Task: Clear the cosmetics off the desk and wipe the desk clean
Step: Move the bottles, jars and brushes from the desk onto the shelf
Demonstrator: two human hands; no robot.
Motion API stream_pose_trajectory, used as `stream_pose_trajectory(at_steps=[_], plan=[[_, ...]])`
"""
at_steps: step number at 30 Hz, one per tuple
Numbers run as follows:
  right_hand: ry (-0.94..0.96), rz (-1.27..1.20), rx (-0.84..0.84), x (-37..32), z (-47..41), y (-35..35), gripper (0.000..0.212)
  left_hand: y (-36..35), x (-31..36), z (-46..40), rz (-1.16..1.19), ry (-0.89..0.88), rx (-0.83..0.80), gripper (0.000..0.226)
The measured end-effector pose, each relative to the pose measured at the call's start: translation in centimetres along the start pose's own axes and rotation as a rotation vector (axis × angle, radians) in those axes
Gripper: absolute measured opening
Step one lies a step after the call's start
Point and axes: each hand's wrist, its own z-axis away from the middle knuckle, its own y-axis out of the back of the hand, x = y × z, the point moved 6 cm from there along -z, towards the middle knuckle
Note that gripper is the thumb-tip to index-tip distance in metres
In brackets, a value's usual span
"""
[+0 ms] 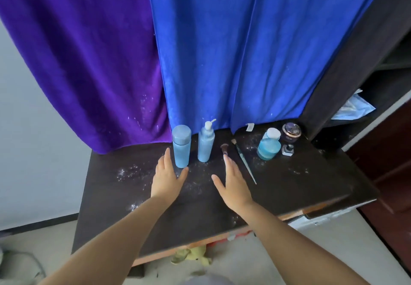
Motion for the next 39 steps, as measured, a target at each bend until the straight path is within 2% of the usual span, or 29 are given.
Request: stream_pose_trajectory(at_steps=[2,5,7,11,18,23,30,39], plan=[[-0.074,-0.228,-0.038,-0.6,-3.3,-0.8,0.078,-0.3,0.3,-2.1,0.095,0.058,0.012,0.078],[-0.144,-0.38,0.02,-1.4,-7.2,-1.6,0.079,-1.0,0.4,-4.4,0.22,0.073,0.028,0.072],[-0.151,-0.428,0.065,-1.7,-8.8,-1.5,0.067,-1.5,0.3,-5.3,0.289,0.085,0.027,0.062],[-0.15,-0.452,0.03,-1.7,-10.3,-2.0,0.05,-2.1,0.3,-6.3,0.326,0.136,0.02,0.04],[-0.177,-0.57,0.1,0.2,-10.0,0.7,0.044,-1.6,2.6,-7.0,0.293,0.038,0.011,0.046],[-0.195,-0.598,0.24,4.5,-8.5,8.0,0.044,-3.5,10.1,-7.6,0.216,-0.133,-0.071,0.045],[-0.264,-0.573,0.463,16.0,-3.3,21.2,0.05,-12.7,24.5,-4.8,0.19,-0.395,-0.231,0.05],[-0.234,-0.471,0.545,29.3,2.1,38.7,0.052,-24.6,42.2,0.4,0.37,-0.485,-0.284,0.05]])
